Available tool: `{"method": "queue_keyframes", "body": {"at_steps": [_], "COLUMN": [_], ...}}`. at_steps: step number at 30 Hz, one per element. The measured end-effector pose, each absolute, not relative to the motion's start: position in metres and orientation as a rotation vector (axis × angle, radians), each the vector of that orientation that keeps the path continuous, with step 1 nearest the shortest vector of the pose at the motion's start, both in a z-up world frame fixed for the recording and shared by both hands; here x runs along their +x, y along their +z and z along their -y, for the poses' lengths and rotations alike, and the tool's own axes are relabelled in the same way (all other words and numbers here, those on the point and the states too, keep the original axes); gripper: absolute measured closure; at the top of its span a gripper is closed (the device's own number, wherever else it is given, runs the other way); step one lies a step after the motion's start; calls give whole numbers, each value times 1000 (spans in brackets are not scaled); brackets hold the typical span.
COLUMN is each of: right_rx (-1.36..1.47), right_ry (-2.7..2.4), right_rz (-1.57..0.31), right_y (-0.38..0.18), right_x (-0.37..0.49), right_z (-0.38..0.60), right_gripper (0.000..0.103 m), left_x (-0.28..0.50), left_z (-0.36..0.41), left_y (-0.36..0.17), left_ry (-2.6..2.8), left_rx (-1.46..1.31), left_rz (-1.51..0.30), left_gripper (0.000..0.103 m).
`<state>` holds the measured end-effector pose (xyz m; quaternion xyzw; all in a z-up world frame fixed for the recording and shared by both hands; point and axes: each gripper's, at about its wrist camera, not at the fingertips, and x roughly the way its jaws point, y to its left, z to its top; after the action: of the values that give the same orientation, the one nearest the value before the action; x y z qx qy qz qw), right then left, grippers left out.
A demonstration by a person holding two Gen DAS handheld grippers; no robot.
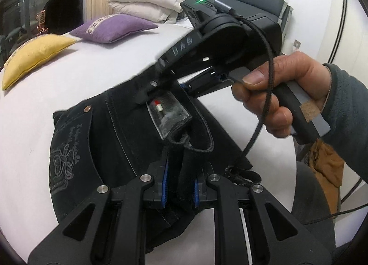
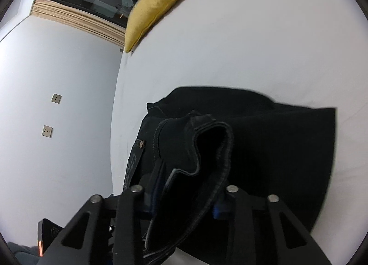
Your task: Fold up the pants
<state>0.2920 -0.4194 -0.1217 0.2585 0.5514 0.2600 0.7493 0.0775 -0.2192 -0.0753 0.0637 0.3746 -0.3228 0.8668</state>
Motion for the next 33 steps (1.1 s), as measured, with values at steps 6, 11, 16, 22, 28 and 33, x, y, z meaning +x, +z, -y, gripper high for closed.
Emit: {"method": "queue_keyframes", "body": {"at_steps": [6,11,16,22,28,33], "right_rx": [543,560,595,602,699,694], "right_ry": [546,518,496,519,522,407], "right_rz": [-1173,-1175,-1185,-1200,-1175,-1083], "right_y": [-120,-131,-156,-178,-177,-151], "right_x": [297,299,301,309,305,286], "right_z": [445,462,484,487,502,525], "right_gripper": [90,90,90,90,78,50], "left_x": [88,95,105,116,102,89], "left_z": [256,289,317,336,329,279], "left_y": [-80,-95,-119,-150,-144,-118], "left_ry": [-723,-757,-775,-790,-854,-835], "left_rx": [174,206,226,236,182,112], "left_rz": [-786,-810,-851,-900,-925,-885], "left_gripper": [88,88,88,68,36,36]}}
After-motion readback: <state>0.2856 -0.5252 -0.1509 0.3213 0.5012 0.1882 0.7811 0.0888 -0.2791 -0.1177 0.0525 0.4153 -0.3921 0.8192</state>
